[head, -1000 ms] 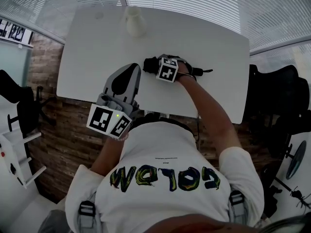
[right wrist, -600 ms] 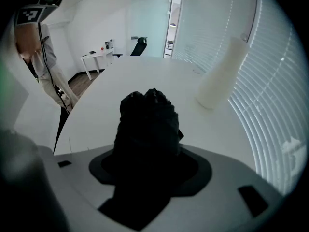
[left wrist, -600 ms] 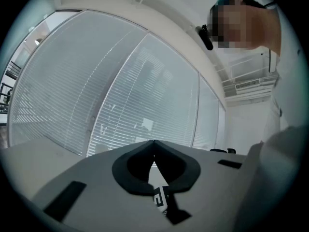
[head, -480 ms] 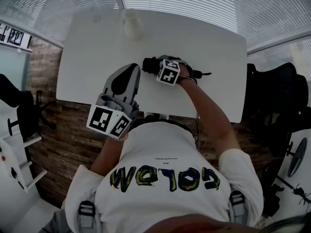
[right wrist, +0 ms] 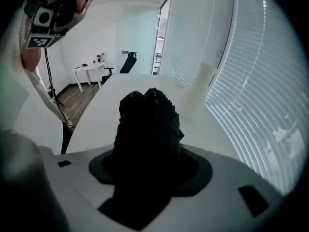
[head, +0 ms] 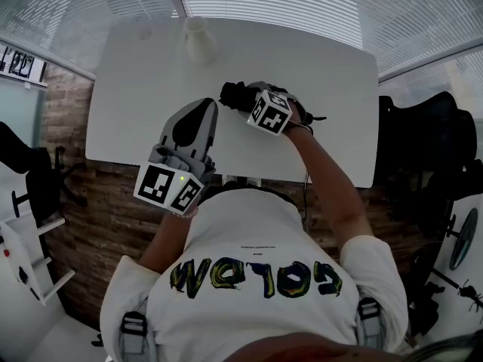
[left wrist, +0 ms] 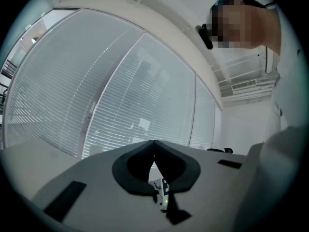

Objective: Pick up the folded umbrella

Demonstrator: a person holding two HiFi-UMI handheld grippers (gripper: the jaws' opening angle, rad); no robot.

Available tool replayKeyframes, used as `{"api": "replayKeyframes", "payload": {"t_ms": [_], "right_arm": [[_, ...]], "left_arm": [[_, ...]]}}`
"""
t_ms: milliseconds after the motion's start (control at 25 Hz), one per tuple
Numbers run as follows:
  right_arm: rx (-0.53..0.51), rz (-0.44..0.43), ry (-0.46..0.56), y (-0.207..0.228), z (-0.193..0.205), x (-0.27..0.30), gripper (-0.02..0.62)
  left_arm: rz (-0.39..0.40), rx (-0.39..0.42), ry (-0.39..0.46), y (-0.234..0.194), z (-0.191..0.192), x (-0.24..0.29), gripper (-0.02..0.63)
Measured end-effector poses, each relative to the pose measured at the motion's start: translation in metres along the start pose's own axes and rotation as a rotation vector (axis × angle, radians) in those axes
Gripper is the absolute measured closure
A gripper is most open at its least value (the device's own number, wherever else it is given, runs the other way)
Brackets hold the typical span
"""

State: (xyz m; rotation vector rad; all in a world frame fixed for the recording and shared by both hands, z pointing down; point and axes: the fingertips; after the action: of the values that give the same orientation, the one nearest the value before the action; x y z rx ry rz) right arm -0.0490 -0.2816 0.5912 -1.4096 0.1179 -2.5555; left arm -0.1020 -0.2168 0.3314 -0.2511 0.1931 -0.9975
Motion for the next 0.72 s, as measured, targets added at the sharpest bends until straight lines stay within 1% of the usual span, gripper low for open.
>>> {"api": "replayKeyframes", "payload": {"t_ms": [280, 720], "right_arm": [[0.067, 0.077, 0.127, 0.016, -0.018, -0.047, 0.339], [0.208, 0.195, 0.373, 0.023, -0.043, -0.119, 0.339]], "left_arm": [[0.022, 0.002, -0.009, 0.008, 0.004, 0.009, 0.595], [0.054, 0.009, -0.011, 0.017, 0.003, 0.019, 0.595]]}}
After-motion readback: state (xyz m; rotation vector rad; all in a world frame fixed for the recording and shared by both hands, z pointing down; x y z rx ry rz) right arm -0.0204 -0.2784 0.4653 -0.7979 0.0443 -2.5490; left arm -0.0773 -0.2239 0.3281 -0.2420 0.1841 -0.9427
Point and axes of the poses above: the fingertips, and each gripper's own axes: x forward along the fingers, y to its right, z out of its underside, and after that the axes turned 1 degree about -x, right-handed
